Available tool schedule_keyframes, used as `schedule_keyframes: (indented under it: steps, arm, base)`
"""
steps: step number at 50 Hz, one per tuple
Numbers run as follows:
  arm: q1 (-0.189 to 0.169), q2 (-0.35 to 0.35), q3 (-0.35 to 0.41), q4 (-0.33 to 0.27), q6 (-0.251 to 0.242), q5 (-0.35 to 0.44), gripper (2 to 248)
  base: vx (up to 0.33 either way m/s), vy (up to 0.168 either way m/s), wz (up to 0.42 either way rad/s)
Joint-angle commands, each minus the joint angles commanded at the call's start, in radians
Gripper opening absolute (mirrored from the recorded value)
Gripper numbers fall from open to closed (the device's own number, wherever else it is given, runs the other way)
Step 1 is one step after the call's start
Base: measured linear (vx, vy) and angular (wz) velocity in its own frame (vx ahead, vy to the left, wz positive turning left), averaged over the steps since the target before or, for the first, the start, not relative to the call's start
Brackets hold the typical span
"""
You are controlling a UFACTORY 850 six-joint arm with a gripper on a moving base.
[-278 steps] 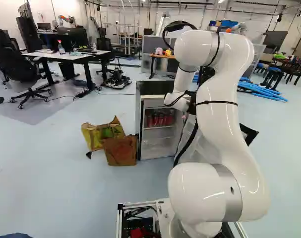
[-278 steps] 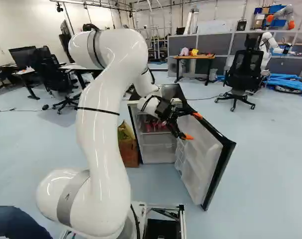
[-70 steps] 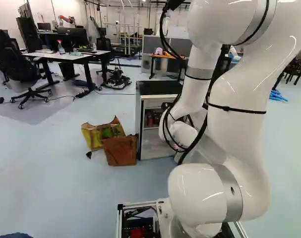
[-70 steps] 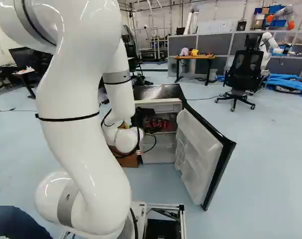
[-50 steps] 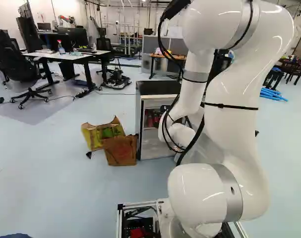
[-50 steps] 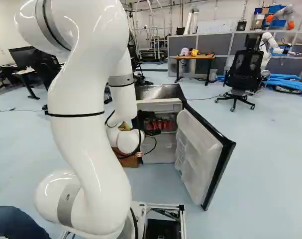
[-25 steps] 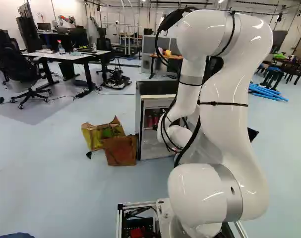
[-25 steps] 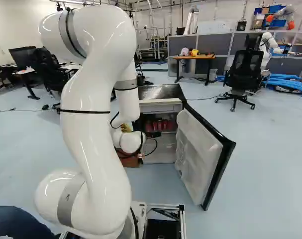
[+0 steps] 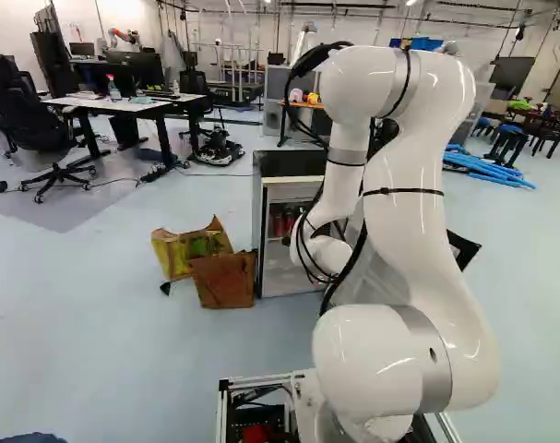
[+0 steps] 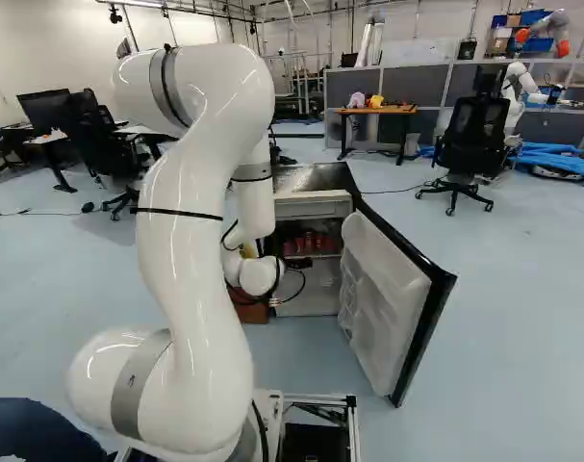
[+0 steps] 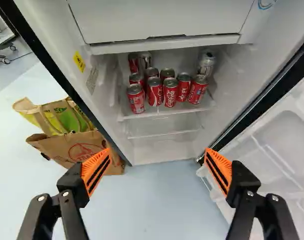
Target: Grab a drink from the fridge
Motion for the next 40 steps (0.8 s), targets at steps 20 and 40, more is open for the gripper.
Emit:
schedule_keyframes:
  steps: [20,40]
  arm:
    - [-0.008,-0.096,-0.079,-0.048,0.0,0.026,247]
    - [-0.025,-0.188,-0.159,-0.093,0.0,0.046,247]
  base:
    - [0.0,0.0,0.0]
    - [0.0,0.0,0.0]
